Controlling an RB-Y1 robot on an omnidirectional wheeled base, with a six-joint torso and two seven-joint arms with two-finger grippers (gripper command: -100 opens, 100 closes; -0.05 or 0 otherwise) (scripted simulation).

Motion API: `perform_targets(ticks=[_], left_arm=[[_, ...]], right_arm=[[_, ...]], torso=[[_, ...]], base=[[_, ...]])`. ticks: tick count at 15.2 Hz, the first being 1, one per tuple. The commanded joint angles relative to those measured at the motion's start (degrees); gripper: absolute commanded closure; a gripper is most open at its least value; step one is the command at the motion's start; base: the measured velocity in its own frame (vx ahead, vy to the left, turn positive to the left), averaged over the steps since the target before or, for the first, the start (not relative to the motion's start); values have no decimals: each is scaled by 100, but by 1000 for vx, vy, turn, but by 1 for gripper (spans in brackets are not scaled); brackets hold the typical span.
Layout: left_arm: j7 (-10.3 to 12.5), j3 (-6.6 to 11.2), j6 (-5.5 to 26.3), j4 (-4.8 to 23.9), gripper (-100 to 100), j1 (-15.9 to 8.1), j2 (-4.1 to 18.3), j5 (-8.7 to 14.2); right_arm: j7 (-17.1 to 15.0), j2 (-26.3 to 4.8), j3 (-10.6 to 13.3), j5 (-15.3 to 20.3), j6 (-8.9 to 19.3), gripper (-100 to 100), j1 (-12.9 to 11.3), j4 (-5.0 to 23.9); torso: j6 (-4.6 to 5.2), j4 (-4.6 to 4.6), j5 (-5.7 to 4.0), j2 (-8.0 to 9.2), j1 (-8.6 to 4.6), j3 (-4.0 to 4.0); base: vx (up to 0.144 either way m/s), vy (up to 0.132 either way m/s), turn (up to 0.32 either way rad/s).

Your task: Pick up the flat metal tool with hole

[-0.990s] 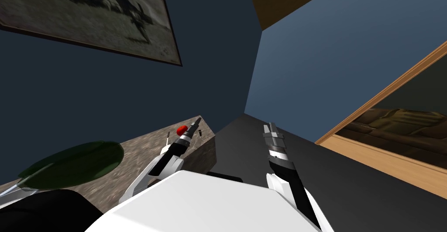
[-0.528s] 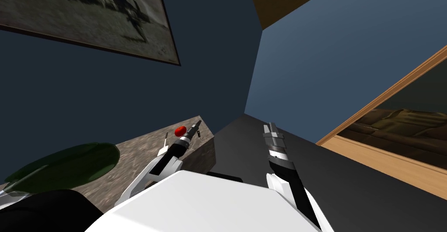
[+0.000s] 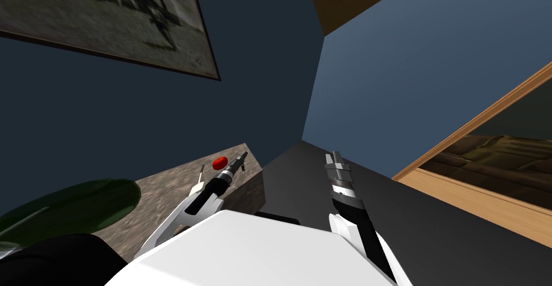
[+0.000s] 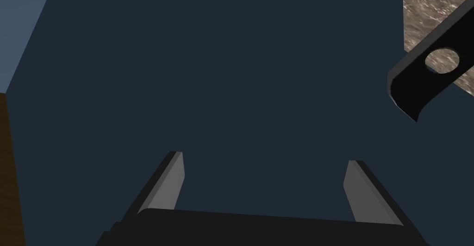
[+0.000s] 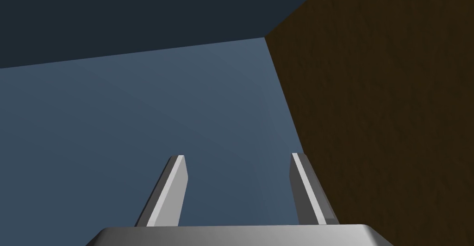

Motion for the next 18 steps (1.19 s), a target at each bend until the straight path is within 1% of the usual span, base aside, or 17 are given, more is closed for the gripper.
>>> perform_targets(ticks=[1, 2, 4, 5, 6, 7, 8, 9, 10, 11, 12, 13, 14, 15, 16, 17, 18], left_arm=[[-113, 4, 250, 5, -100, 38, -11, -53], [-248, 19, 392, -13, -100, 84, -13, -113], [-248, 19, 522, -13, -100, 84, -13, -113], [-382, 33, 692, -32, -100, 130, -19, -171], [-382, 33, 791, -32, -100, 130, -19, -171], [-382, 33, 791, -32, -100, 130, -19, -171], [-514, 46, 985, -50, -100, 175, -29, -229], [-514, 46, 1057, -50, -100, 175, -29, -229], [-514, 46, 1057, -50, -100, 175, -29, -229], [-644, 59, 1258, -68, -100, 219, -43, -286], [-644, 59, 1318, -68, -100, 219, -43, -286], [-770, 70, 1458, -86, -100, 262, -59, -341], [-770, 70, 1565, -86, -100, 262, -59, -341], [-770, 70, 1574, -86, -100, 262, -59, -341], [-894, 81, 1782, -103, -100, 305, -78, -395], [-894, 81, 1822, -103, -100, 305, -78, -395], [-1013, 90, 1975, -120, -100, 346, -98, -447]], right_arm=[[0, 0, 0, 0, 0, 0, 0, 0], [0, 0, 0, 0, 0, 0, 0, 0], [0, 0, 0, 0, 0, 0, 0, 0], [0, 0, 0, 0, 0, 0, 0, 0], [0, 0, 0, 0, 0, 0, 0, 0], [0, 0, 0, 0, 0, 0, 0, 0], [0, 0, 0, 0, 0, 0, 0, 0], [0, 0, 0, 0, 0, 0, 0, 0], [0, 0, 0, 0, 0, 0, 0, 0], [0, 0, 0, 0, 0, 0, 0, 0], [0, 0, 0, 0, 0, 0, 0, 0], [0, 0, 0, 0, 0, 0, 0, 0], [0, 0, 0, 0, 0, 0, 0, 0], [0, 0, 0, 0, 0, 0, 0, 0], [0, 0, 0, 0, 0, 0, 0, 0], [0, 0, 0, 0, 0, 0, 0, 0], [0, 0, 0, 0, 0, 0, 0, 0]], torso=[[0, 0, 0, 0, 0, 0], [0, 0, 0, 0, -1, 0], [0, -1, -1, -4, -3, -2], [0, 0, 0, -1, 0, -1], [0, 0, 0, 1, 1, 0], [0, 0, 0, 2, 2, 1], [0, 1, 1, 4, 4, 2], [0, 1, 1, 3, 1, 2], [0, 0, 0, 2, -1, 1], [0, 0, 0, 3, 0, 1], [0, 0, 0, 2, 2, 1], [0, 0, 1, 1, 2, 1], [0, 0, 0, 0, 0, 0], [0, 0, 0, -2, -2, -1], [0, 0, -1, 0, -2, 0], [0, 0, -1, 1, -3, 1], [0, 0, -1, 2, -4, 1]], base=[[40, -35, 6], [52, -41, 8], [42, -32, 9], [31, -23, 3], [33, -23, 4], [23, -18, 3], [34, -32, 1], [41, -37, 5], [30, -26, 7], [34, -23, 3], [37, -27, 4], [45, -34, 2], [47, -39, 5], [34, -34, 4], [33, -38, 2], [33, -39, 2], [46, -46, 2]])
